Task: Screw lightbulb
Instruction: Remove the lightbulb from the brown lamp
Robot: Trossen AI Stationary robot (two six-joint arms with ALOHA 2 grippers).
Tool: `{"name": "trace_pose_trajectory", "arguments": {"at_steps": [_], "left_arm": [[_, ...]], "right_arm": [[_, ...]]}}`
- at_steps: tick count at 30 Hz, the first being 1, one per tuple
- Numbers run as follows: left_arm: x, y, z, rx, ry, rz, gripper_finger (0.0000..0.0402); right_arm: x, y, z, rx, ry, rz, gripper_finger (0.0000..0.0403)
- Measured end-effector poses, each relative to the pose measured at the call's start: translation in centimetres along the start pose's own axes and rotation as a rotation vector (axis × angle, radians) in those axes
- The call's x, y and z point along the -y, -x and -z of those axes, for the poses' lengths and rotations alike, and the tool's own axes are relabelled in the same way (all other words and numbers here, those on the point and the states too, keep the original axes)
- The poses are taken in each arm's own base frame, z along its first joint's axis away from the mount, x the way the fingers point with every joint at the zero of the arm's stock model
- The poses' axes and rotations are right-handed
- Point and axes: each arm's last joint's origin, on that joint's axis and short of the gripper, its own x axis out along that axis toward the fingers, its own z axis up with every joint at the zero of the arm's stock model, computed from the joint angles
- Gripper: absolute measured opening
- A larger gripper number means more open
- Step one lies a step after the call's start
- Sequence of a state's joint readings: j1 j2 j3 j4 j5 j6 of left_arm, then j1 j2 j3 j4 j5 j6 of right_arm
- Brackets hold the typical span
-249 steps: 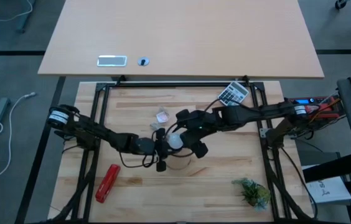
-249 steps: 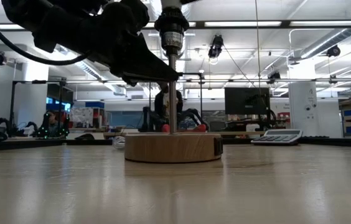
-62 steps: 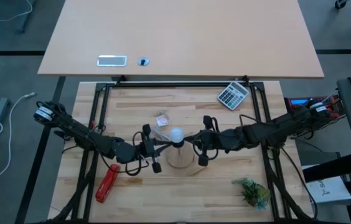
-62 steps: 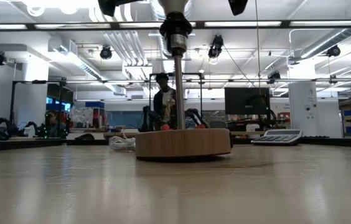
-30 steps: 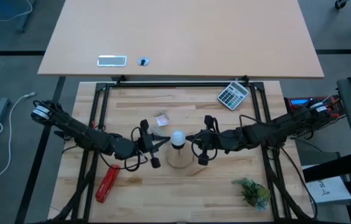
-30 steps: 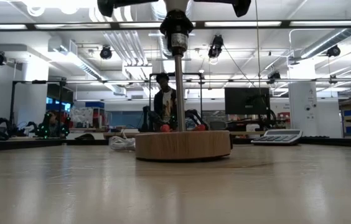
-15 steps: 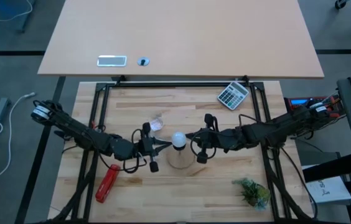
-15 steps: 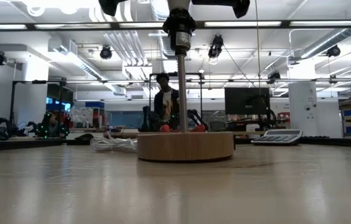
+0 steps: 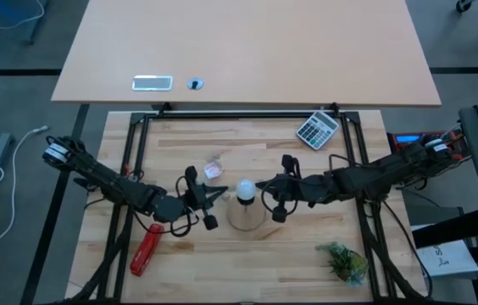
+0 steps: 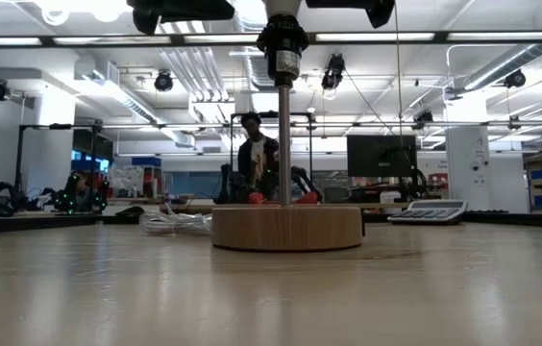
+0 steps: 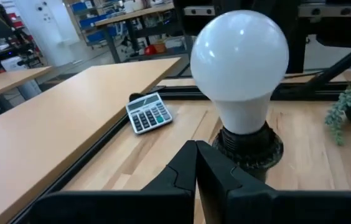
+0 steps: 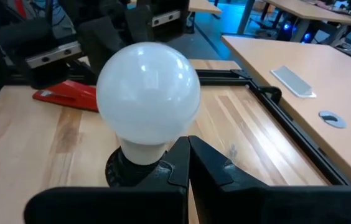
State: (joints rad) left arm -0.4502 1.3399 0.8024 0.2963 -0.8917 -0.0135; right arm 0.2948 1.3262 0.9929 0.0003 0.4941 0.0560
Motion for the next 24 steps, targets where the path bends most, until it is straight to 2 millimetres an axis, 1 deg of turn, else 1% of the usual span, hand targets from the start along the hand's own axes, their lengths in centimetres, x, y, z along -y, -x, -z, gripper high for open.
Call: {"name": "trace_pose_trajectory", "arguments": {"at_steps": [5, 11, 14, 19, 24], "left_arm": [[0.0, 0.0, -0.3, 0.006, 0.006, 0.008, 0.0000], [0.1, 0.0, -1.2, 0.024, 0.017, 0.026, 0.0000], [0.2, 0.0, -1.2, 0.023, 0.007, 0.062, 0.0000], [0.2, 0.0, -1.2, 0.023, 0.006, 0.064, 0.0000], [0.2, -0.1, -1.2, 0.027, 0.011, 0.060, 0.0000]], "right_arm": [[-0.2, 0.3, -0.2, 0.012, -0.008, -0.013, 0.0000], [-0.1, 0.3, -0.2, 0.013, -0.008, -0.007, 0.0000], [-0.1, 0.6, -0.3, 0.013, -0.007, -0.010, 0.0000], [0.1, 1.4, -0.4, 0.002, -0.018, -0.016, 0.0000], [-0.4, 1.7, -0.5, 0.011, -0.015, -0.054, 0.0000]]}}
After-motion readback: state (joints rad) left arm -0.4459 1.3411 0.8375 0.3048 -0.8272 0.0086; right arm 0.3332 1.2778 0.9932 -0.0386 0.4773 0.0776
